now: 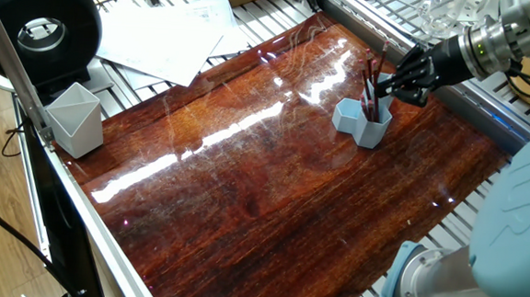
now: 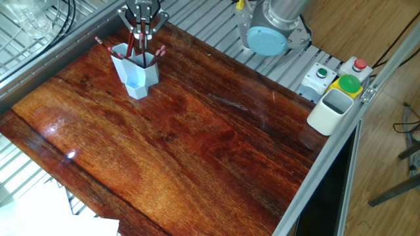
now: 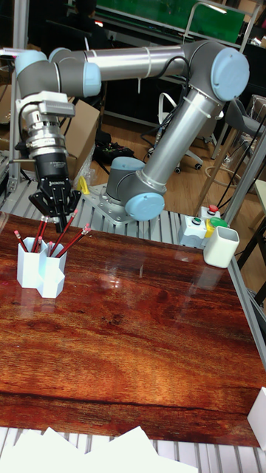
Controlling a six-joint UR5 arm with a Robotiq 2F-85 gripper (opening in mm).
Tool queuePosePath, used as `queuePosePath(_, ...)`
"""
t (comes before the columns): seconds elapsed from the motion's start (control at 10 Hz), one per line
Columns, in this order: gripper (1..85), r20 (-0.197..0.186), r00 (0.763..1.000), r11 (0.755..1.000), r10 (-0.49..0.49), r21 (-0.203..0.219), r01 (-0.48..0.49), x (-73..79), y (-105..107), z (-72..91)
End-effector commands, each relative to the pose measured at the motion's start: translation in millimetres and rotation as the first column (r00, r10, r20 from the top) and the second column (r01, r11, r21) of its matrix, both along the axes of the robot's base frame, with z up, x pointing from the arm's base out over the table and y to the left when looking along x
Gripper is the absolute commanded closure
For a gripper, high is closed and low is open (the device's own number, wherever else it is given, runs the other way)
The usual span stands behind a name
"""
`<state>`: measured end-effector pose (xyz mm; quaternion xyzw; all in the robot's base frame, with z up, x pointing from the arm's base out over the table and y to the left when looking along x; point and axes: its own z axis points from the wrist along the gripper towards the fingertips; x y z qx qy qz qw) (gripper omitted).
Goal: Put the pen into the pen holder
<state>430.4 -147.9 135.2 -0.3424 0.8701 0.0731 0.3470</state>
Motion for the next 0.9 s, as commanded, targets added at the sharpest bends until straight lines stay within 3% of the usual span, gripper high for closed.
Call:
queuePosePath(0.0,74.3,-0.025,1.0,1.0,0.002,-0.017,-0.002,-3.6,-2.1,-7.0)
queuePosePath(0.3,59.0,-0.046,0.999,0.999,0.006,-0.04,-0.008,-4.9,-2.4,-7.9)
queuePosePath(0.5,57.0,-0.055,0.998,0.998,0.004,-0.059,-0.007,-3.1,-2.2,-6.7)
queuePosePath(0.8,58.0,-0.109,0.992,0.994,-0.064,-0.097,0.053,-10.8,-10.5,-3.3)
